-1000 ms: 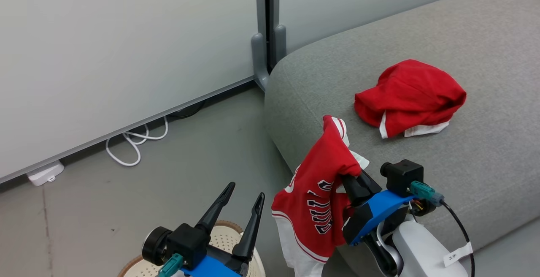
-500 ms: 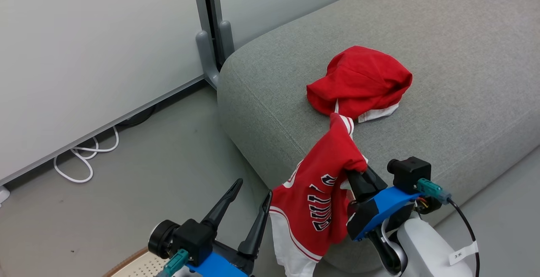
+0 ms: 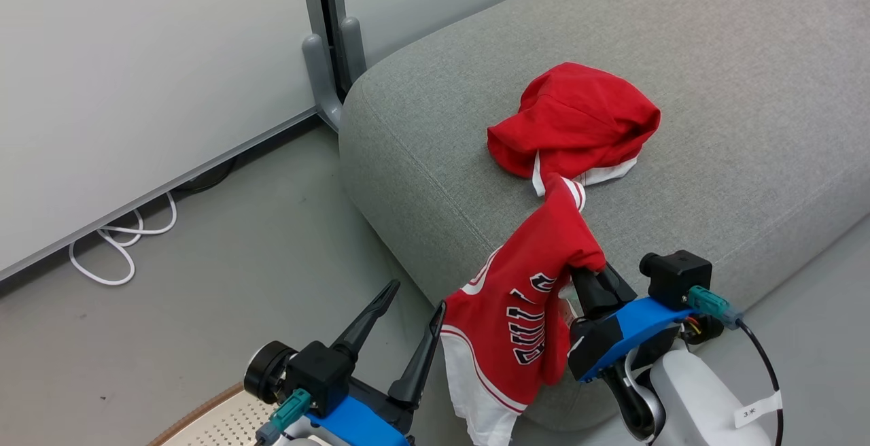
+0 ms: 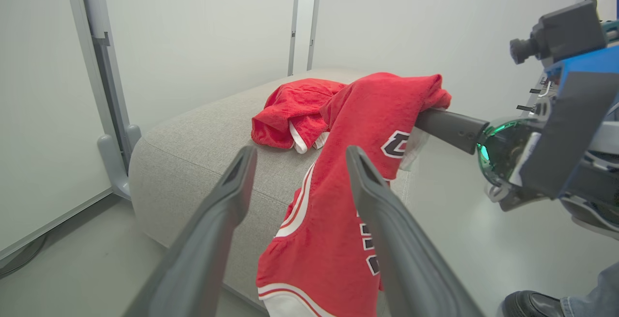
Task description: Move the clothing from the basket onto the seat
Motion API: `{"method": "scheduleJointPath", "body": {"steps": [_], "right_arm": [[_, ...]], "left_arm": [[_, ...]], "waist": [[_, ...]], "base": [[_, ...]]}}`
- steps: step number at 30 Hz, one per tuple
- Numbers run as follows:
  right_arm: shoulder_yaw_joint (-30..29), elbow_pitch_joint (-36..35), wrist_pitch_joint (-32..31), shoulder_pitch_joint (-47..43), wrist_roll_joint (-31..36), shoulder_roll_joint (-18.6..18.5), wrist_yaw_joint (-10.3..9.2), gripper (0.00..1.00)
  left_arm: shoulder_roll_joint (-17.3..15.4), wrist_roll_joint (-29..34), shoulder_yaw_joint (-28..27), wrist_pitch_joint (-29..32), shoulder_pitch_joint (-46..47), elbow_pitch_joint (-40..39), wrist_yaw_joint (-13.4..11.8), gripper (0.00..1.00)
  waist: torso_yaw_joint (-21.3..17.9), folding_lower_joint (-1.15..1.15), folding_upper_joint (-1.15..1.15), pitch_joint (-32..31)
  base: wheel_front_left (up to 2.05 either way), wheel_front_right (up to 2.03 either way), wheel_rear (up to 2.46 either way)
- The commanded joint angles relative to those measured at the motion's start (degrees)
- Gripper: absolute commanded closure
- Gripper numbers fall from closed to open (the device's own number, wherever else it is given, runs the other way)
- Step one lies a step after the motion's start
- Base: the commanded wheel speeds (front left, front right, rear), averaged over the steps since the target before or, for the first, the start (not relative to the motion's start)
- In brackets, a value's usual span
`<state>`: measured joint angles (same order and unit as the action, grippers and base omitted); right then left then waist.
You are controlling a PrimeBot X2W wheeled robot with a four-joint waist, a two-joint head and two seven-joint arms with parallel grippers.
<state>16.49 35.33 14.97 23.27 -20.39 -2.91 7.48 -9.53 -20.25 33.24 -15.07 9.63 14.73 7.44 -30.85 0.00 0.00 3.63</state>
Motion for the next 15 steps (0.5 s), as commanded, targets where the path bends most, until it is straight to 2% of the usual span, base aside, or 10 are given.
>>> {"method": "scheduleJointPath", "body": {"steps": [1, 9, 15], "right_arm": [[-0.2, -0.4, 0.3, -0.3, -0.1, 0.0, 0.04, 1.0], [-0.5, -0.3, 0.3, 4.4, -0.6, 0.0, 0.04, 1.0], [-5.4, -0.9, 0.3, 13.7, 3.1, 0.0, 0.04, 1.0]], "left_arm": [[-0.4, -0.3, -0.2, -0.2, 0.9, 0.1, 0.1, 0.0], [-0.8, 0.9, -2.1, -0.2, -0.2, -1.0, 0.1, 0.0], [-2.1, 2.7, -3.4, -0.2, -0.3, -3.2, 0.1, 0.0]], "waist": [[0.0, 0.0, 0.0, 0.1], [0.0, 0.0, 0.0, 1.9], [0.1, 0.0, 0.0, 5.7]], "base": [[0.0, 0.0, 0.0], [0.0, 0.0, 0.0], [0.0, 0.0, 0.0]]}}
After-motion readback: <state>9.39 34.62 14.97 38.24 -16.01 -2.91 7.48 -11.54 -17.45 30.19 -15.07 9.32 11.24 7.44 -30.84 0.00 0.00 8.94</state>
